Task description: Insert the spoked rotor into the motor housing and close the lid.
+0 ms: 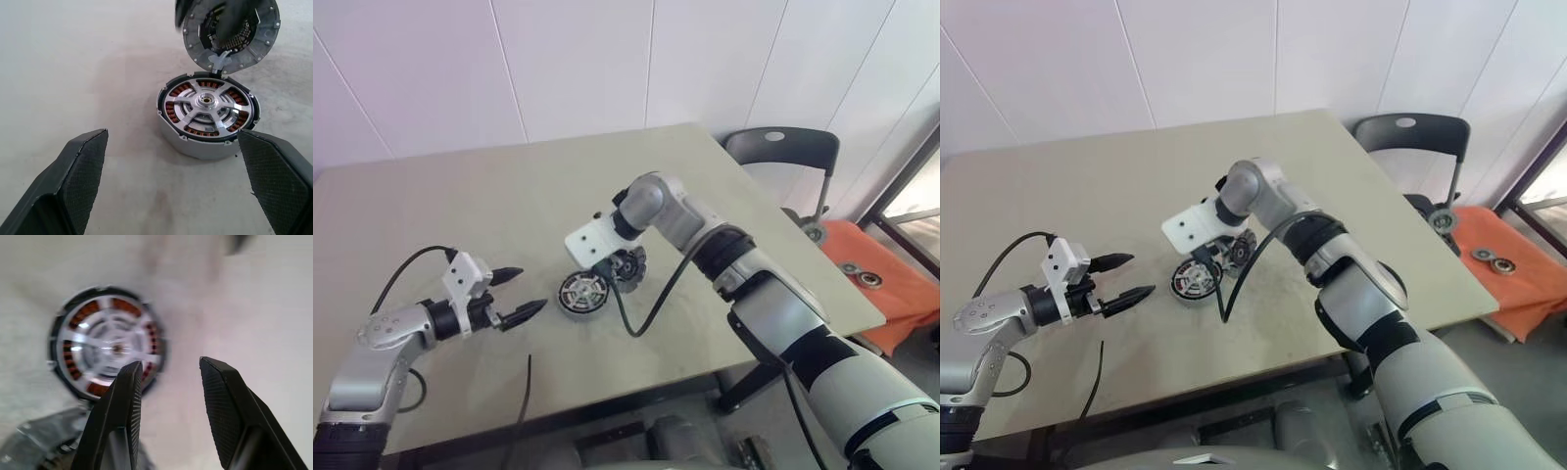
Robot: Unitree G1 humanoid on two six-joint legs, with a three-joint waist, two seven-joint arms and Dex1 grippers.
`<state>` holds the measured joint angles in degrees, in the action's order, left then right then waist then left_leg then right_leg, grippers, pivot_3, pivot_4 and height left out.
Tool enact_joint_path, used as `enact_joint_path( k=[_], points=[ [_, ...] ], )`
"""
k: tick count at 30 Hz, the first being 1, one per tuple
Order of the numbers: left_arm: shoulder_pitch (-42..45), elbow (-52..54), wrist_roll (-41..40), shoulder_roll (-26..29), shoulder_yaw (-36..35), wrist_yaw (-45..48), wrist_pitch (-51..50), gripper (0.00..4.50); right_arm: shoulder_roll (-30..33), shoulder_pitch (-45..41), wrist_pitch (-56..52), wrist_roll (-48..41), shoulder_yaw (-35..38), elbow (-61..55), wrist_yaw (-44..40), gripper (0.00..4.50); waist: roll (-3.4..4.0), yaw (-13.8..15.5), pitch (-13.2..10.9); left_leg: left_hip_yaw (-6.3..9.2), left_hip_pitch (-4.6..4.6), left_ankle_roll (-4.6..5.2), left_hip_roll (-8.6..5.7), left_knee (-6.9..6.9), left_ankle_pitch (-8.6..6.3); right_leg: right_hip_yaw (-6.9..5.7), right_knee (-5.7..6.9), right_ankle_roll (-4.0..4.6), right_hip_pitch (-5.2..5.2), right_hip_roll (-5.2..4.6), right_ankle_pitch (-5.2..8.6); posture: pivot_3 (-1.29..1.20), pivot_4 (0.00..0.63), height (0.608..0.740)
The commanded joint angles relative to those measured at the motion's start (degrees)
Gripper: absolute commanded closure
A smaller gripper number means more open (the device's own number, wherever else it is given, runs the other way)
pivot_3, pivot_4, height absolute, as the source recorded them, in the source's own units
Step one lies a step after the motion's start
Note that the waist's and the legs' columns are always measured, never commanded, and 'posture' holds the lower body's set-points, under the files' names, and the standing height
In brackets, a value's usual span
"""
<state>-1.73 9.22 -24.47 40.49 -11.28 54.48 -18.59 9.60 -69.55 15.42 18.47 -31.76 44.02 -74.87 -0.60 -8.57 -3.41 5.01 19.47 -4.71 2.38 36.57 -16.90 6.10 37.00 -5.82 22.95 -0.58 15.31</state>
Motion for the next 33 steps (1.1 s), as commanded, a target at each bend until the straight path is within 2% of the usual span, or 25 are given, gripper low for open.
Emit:
enact_joint_path(
  k=[1,5,9,11,12,14,17,27,33],
  points=[
    [0.6,1.1,-1.1,1.0,-2.0,0.4,0.5,0.0,1.7,2.6,-2.3,-3.0,2.4,-5.3,-1.2,2.53,-0.03,0.1,0.0,0.0,-0.01,0.0,0.0,-0.02,0.0,0.0,0.0,0.0,0.0,0.0,0.0,0.0,0.0,0.74],
    [2.8,-0.3,-0.8,1.4,-1.2,1.2,0.1,0.0,2.1,6.3,-4.7,-3.2,1.1,-8.5,-2.8,2.53,-0.03,0.1,0.0,0.0,-0.04,0.0,0.0,-0.06,0.0,0.0,0.0,0.01,0.0,0.0,0.0,0.0,0.0,0.74],
    [4.6,-1.1,-0.5,1.4,-0.4,1.8,0.0,0.0,-1.0,5.6,-8.7,-2.2,1.7,-5.3,1.4,2.53,0.0,-0.2,0.0,-0.01,-0.07,0.01,0.0,-0.06,0.01,0.0,0.06,0.01,0.0,0.01,-0.01,0.0,0.0,0.74],
    [4.8,-1.2,-0.6,1.4,-0.4,2.0,-0.1,0.0,-2.0,5.4,-12.3,-4.0,3.0,-6.6,0.8,2.53,0.01,-0.2,0.0,-0.01,-0.09,0.01,0.0,-0.08,0.01,0.01,0.07,0.01,0.01,0.02,-0.01,0.0,0.0,0.74],
    [4.7,-1.1,-0.6,1.5,-0.5,2.1,-0.1,0.0,-2.1,5.7,-14.0,-5.4,3.6,-8.2,-0.5,2.93,0.01,-0.2,0.0,-0.01,-0.09,0.01,0.0,-0.1,0.01,0.01,0.07,0.01,0.02,0.02,-0.01,0.0,0.0,0.74],
    [4.4,-1.2,-0.6,1.6,-0.6,2.3,-0.1,0.0,-2.4,6.1,-15.7,-6.9,4.0,-9.8,-1.5,3.36,0.0,0.0,0.0,0.0,-0.05,0.01,0.0,-0.15,0.01,0.0,0.05,0.01,0.05,0.01,-0.01,0.0,0.0,0.74],
    [4.0,-1.1,-0.6,1.5,-0.8,2.1,0.0,0.0,-2.7,6.7,-16.4,-7.4,3.5,-11.1,-0.8,4.41,-0.01,0.2,0.0,0.0,-0.03,0.01,-0.01,-0.18,0.01,0.0,0.0,0.0,0.05,-0.01,-0.01,0.0,0.0,0.74],
    [2.5,0.0,-0.9,1.3,-1.5,1.3,0.1,0.0,-5.1,10.9,-29.3,-9.2,1.8,-16.4,-0.5,4.46,-0.03,0.2,0.0,-0.01,-0.05,0.01,-0.01,-0.26,0.01,0.0,0.01,0.0,0.09,-0.01,-0.01,0.0,0.0,0.74],
    [2.6,-0.2,-0.9,1.4,-1.4,1.5,0.0,0.0,-5.3,10.8,-26.4,-6.4,-0.5,-9.4,2.6,4.46,-0.03,0.2,0.0,-0.01,-0.04,0.01,-0.01,-0.25,0.01,0.0,0.05,0.01,0.11,0.0,-0.01,0.0,0.0,0.74]
  ],
)
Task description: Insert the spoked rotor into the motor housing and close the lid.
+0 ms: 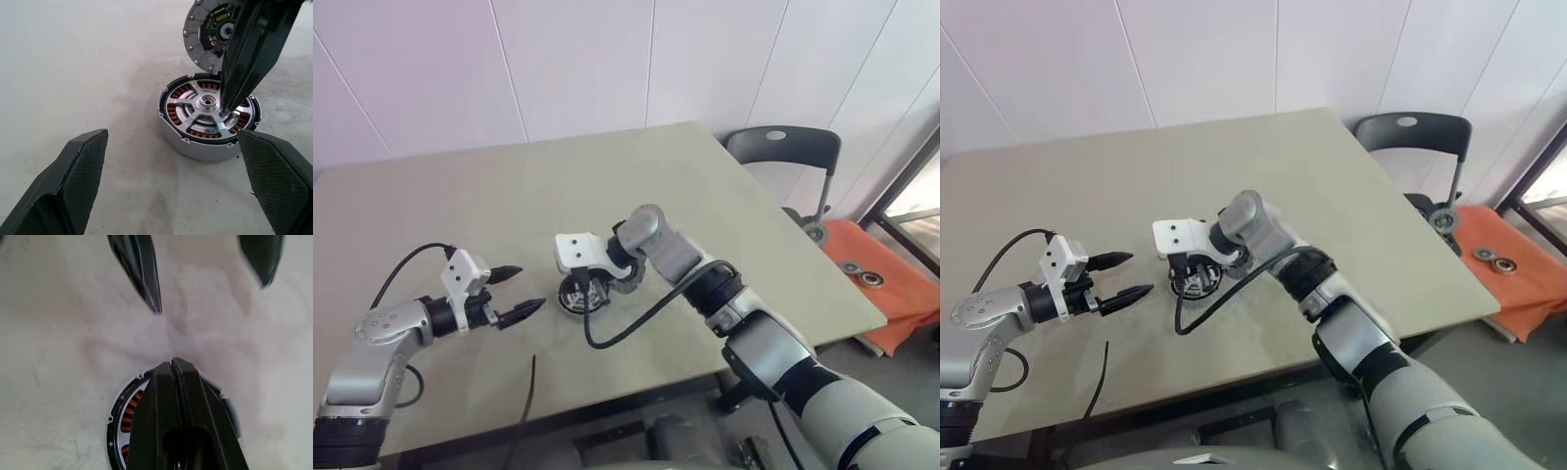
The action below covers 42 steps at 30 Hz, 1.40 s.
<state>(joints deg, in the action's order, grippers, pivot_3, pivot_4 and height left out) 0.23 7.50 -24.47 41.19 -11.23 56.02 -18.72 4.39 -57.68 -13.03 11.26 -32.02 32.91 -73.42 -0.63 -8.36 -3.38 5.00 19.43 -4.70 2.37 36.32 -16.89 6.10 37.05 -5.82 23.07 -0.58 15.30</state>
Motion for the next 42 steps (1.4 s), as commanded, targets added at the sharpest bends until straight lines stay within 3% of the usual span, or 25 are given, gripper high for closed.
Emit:
enact_joint_path(
  k=[1,14,20,25,35,42],
  points=[
    [0.8,1.4,-0.9,0.8,-1.4,-0.1,0.1,0.0,-0.3,-1.4,2.8,1.2,-0.5,3.1,1.8,4.46,-0.01,0.0,0.0,0.0,0.0,0.0,0.0,0.0,0.0,0.0,-0.01,0.0,0.0,0.0,0.0,0.0,0.0,0.74],
    [0.6,2.1,-0.9,0.9,-1.6,-0.2,-0.3,0.0,-0.4,-2.1,10.2,5.0,-2.7,14.0,3.4,4.46,-0.01,-0.2,0.0,0.0,-0.18,0.0,0.0,0.04,0.0,0.0,0.02,-0.01,-0.21,0.0,0.01,0.0,0.0,0.74],
    [0.5,2.3,-1.0,0.9,-1.7,-0.1,-0.5,0.0,-2.3,-2.6,6.1,-4.0,3.3,7.7,-3.7,4.46,0.0,-0.2,0.0,0.01,-0.08,0.0,0.0,0.13,0.0,0.0,0.01,-0.01,-0.18,0.0,0.0,0.0,0.0,0.74],
    [0.6,2.2,-1.0,0.9,-1.7,0.0,-0.5,0.0,-2.8,-2.7,5.4,-6.0,5.1,6.1,-3.8,4.46,-0.01,-0.3,0.0,0.02,-0.05,0.0,0.0,-0.05,0.0,0.0,0.01,-0.01,-0.03,0.0,-0.01,0.0,0.0,0.74],
    [0.4,2.6,-1.0,0.6,-1.6,-0.2,-0.6,0.0,-1.0,-3.7,15.1,3.0,0.5,15.6,4.9,4.46,-0.02,-0.3,0.0,0.0,-0.03,0.0,0.0,-0.04,0.0,0.0,0.01,0.0,-0.02,0.0,0.0,0.0,0.0,0.74],
    [0.2,2.9,-1.1,0.6,-1.7,-0.3,-0.8,0.0,-0.1,-2.7,19.2,6.3,-1.7,18.6,5.1,4.46,-0.02,-0.3,0.0,-0.01,-0.11,0.0,0.0,-0.01,0.0,0.01,0.03,0.0,-0.11,0.0,0.0,0.0,0.0,0.74]
  ],
)
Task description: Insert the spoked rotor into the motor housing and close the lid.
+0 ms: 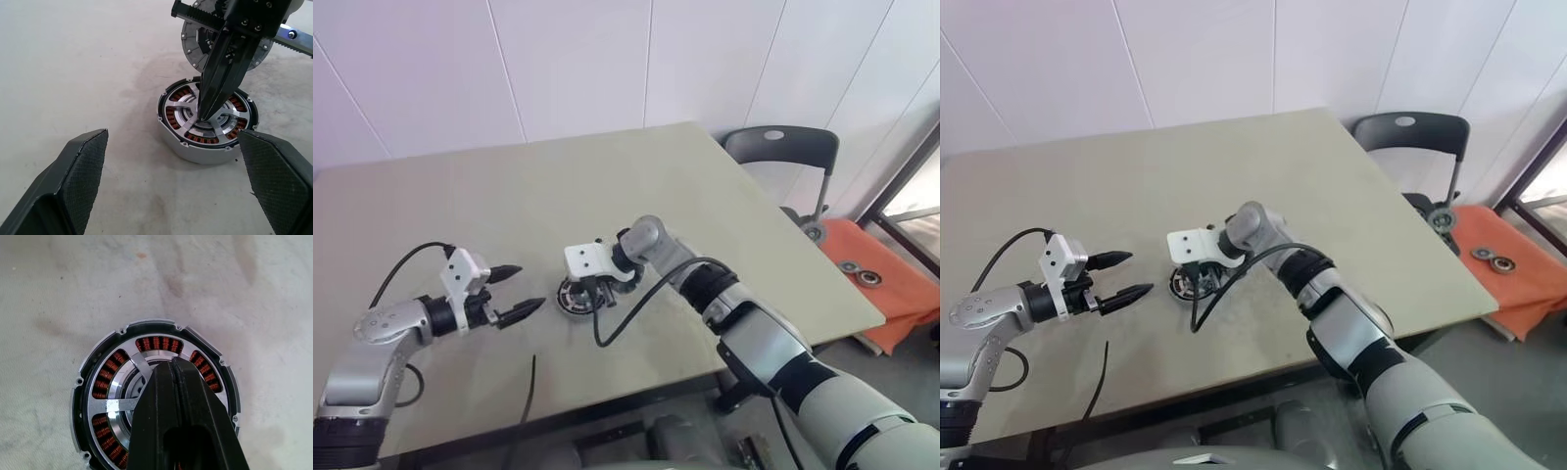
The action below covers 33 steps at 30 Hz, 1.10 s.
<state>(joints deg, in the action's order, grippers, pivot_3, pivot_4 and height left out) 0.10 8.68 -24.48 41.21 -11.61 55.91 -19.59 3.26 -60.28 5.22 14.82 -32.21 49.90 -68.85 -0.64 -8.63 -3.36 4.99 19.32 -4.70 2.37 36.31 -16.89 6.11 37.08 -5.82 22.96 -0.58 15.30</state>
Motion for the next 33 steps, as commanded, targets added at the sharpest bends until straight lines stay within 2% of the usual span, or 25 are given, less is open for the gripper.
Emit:
enact_joint_path(
  k=[1,5,12,17,22,27,33],
  points=[
    [0.4,1.7,-1.1,0.6,-1.3,-0.2,0.0,0.0,1.1,0.2,1.2,2.5,-1.5,1.3,-0.1,4.46,0.01,0.0,0.0,0.0,-0.04,0.0,0.0,0.03,0.0,0.0,0.0,0.0,-0.07,0.0,0.0,0.0,0.0,0.74],
    [0.3,1.9,-1.2,0.5,-1.3,-0.3,-0.1,0.0,0.0,-0.1,0.2,-0.5,0.9,0.0,-1.5,4.46,0.01,0.0,0.0,0.01,-0.07,0.0,0.0,0.16,0.0,0.0,0.0,0.0,-0.16,0.0,0.01,0.0,0.0,0.74],
    [0.4,2.0,-1.3,0.2,-1.2,-0.5,-0.1,0.0,-3.6,-3.0,-4.7,-13.9,12.3,-7.3,-4.6,4.46,0.02,-0.1,0.0,0.03,0.05,0.0,0.0,0.08,0.0,-0.01,0.0,0.0,0.0,0.0,-0.01,0.0,0.0,0.74],
    [0.2,2.1,-1.5,0.0,-1.3,-0.5,-0.1,0.0,-1.5,-2.8,-3.8,-18.2,15.9,-14.7,-5.4,4.46,0.02,0.2,0.0,0.03,0.07,0.0,0.0,-0.06,0.0,-0.01,-0.01,0.0,0.08,0.0,-0.01,0.0,0.0,0.74],
    [-0.3,2.3,-1.9,0.0,-1.4,-0.6,0.0,0.0,4.4,-2.9,-3.3,-20.2,19.8,-18.0,-4.3,4.46,0.0,0.7,0.0,0.01,0.1,0.0,-0.01,0.0,0.0,-0.01,-0.05,0.0,0.06,-0.04,0.0,0.0,0.0,0.74],
    [-0.9,2.1,-2.3,-0.3,-1.3,-0.6,0.5,0.0,13.0,-3.2,-3.5,-21.6,24.8,-14.2,-2.8,4.46,0.02,1.5,0.0,-0.01,0.08,0.0,-0.01,-0.04,0.0,-0.01,-0.06,0.01,0.08,-0.02,0.0,0.0,0.0,0.74],
    [0.6,1.2,-2.7,-0.6,-0.4,-0.1,0.2,0.0,22.2,3.5,7.7,-15.1,24.0,-5.7,3.2,4.46,0.0,1.5,0.0,-0.11,0.09,0.0,-0.02,-0.05,0.0,0.06,-0.15,0.04,0.06,-0.03,0.02,0.0,0.0,0.74]
  ],
)
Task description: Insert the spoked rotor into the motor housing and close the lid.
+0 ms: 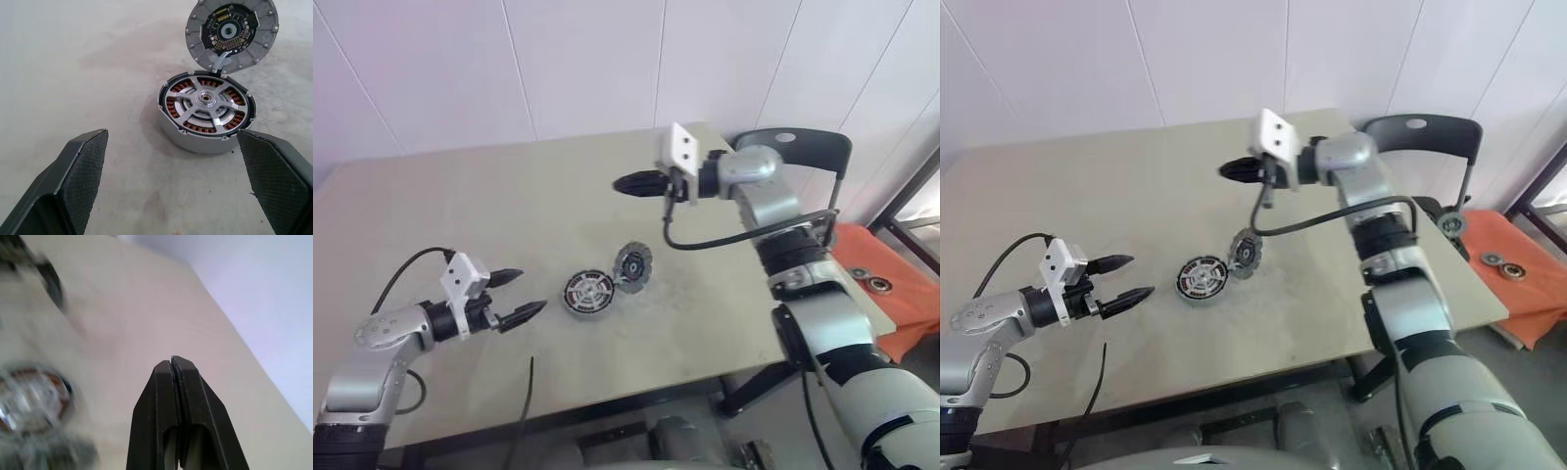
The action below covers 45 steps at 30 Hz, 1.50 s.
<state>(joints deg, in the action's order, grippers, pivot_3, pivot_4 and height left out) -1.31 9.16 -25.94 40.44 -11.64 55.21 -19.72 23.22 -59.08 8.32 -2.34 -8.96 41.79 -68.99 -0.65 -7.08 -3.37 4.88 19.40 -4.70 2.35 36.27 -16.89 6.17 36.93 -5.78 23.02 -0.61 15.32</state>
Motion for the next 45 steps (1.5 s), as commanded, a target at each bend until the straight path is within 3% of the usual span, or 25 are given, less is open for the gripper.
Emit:
enact_joint_path(
  k=[1,4,13,19,27,37,45],
  points=[
    [2.3,0.5,-1.3,0.2,-0.3,0.8,0.3,0.0,2.8,3.1,5.7,2.7,0.8,3.2,4.7,4.46,0.0,0.0,0.0,-0.02,0.0,0.0,0.0,-0.01,0.0,0.01,0.0,0.0,0.0,0.0,0.0,0.0,0.0,0.74],
    [4.1,0.3,-1.9,0.5,-0.1,1.4,-0.3,0.0,3.0,5.1,4.5,2.7,2.7,5.1,10.5,4.46,0.08,-0.3,-0.1,-0.08,-0.01,0.0,-0.01,0.0,0.0,0.1,0.02,0.0,0.02,0.0,-0.01,0.0,0.0,0.74],
    [3.4,2.8,-2.3,4.3,2.3,7.3,-2.6,0.0,4.6,11.4,1.7,3.5,1.7,5.4,10.9,4.46,0.1,-0.1,-0.1,-0.12,0.0,0.01,-0.05,0.03,0.0,0.18,0.04,-0.02,0.03,0.0,-0.02,0.0,0.0,0.74],
    [1.6,4.8,-3.2,6.0,2.6,10.0,-3.8,0.0,5.1,12.8,-2.2,3.1,0.6,4.5,5.3,4.46,0.09,-0.1,-0.1,-0.11,-0.03,0.01,-0.04,0.03,0.0,0.19,0.06,-0.01,0.03,0.02,-0.01,0.0,0.0,0.74],
    [0.4,7.4,-4.5,6.0,2.2,9.9,-5.0,0.0,3.4,12.2,-16.7,-1.1,0.4,2.7,-6.2,4.46,0.09,-0.2,-0.1,-0.11,-0.03,0.01,-0.04,0.06,0.0,0.19,0.06,-0.01,0.0,0.01,-0.01,0.0,0.0,0.74],
    [-0.9,8.7,-4.8,6.2,1.5,8.8,-5.5,0.0,-1.8,8.7,-15.0,0.2,-0.6,5.0,-4.6,4.46,0.1,-0.1,-0.1,-0.11,-0.03,0.01,-0.04,0.12,0.0,0.19,0.1,-0.02,0.0,0.02,-0.01,0.0,0.0,0.74],
    [-1.8,8.0,-4.8,6.1,0.7,7.7,-5.3,0.0,-1.2,7.8,-18.1,-0.5,-4.0,-2.5,-12.2,4.46,0.11,-0.2,-0.1,-0.11,-0.03,0.01,-0.04,0.1,0.0,0.18,0.09,-0.03,0.0,0.01,-0.01,0.0,0.0,0.74]
  ],
)
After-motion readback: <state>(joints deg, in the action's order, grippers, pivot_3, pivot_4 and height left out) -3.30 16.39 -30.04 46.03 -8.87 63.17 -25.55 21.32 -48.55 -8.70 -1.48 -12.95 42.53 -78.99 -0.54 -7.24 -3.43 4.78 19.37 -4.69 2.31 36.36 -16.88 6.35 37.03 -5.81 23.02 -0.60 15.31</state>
